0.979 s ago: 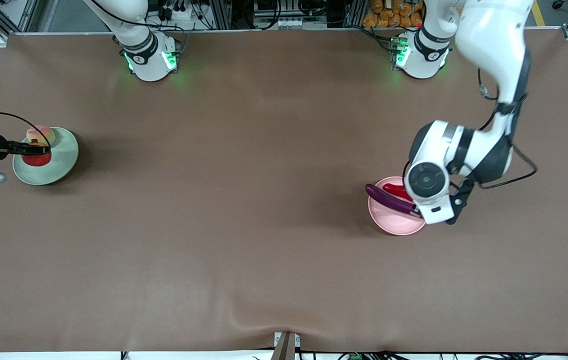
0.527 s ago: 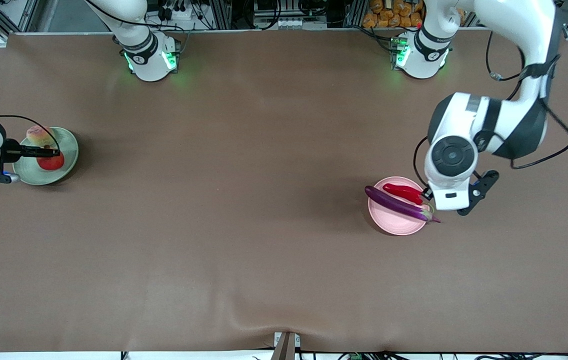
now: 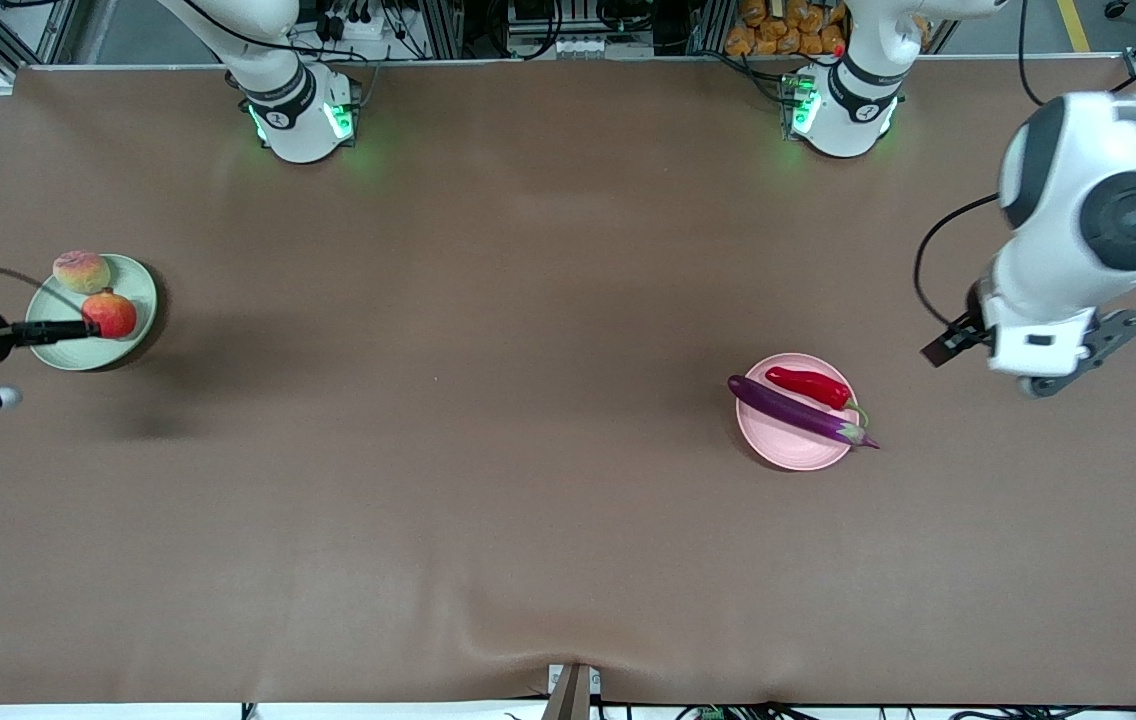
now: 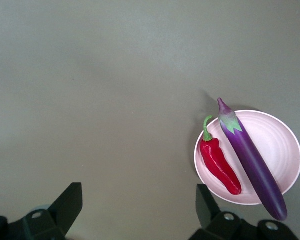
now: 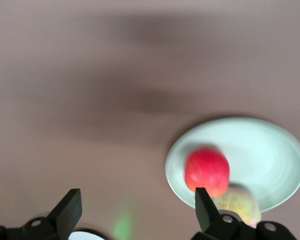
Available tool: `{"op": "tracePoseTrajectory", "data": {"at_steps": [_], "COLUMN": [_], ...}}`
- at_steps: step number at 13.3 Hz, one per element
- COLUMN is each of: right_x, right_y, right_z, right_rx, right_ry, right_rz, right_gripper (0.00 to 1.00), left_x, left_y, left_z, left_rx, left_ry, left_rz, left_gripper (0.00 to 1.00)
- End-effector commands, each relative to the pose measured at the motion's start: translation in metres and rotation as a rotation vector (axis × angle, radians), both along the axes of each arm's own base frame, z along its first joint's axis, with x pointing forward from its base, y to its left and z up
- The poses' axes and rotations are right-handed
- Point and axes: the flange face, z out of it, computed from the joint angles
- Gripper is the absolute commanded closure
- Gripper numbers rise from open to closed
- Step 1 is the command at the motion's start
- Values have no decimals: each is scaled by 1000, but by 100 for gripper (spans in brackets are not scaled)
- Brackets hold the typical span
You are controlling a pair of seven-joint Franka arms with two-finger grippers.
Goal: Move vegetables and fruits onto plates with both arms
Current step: 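Release the apple on the green plate while the left gripper withdraws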
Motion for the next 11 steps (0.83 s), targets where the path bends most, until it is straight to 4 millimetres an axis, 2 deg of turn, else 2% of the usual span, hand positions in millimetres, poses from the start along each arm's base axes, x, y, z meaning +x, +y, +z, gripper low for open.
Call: {"op": "tracePoseTrajectory", "data": {"at_steps": [1,2,5,7,8,9,10,11], "right_x": [43,55,68,70,65,55,40,25], "right_y": [73,100,126,153,180,192,195,192], "right_z": [59,84,142,170,186,206,226,236], "right_rx": [-42,-60,-78,-61,-58,-58,-76,-82], "right_ry": [-105,-157,-277,-336,-351,-362,-365,-339], "right_rz": [134,177,217,253,291,287,222,146], "right_gripper": [0,0,0,0,0,0,0,0], "left_x": [-12,-17,-46,-59,-61,-65,-69,-69], "left_y": [-7,-5,12,14,12,12,13,14], "left_z": [18,33,80,95,98,105,118,131], "left_rx": [-60,-101,-193,-217,-226,-231,-233,-230], "left_ry": [-15,-29,-4,29,45,64,69,51], "left_rz": [-35,-75,-236,-451,-529,-553,-561,-564], "left_gripper": [0,0,0,0,0,0,0,0]}}
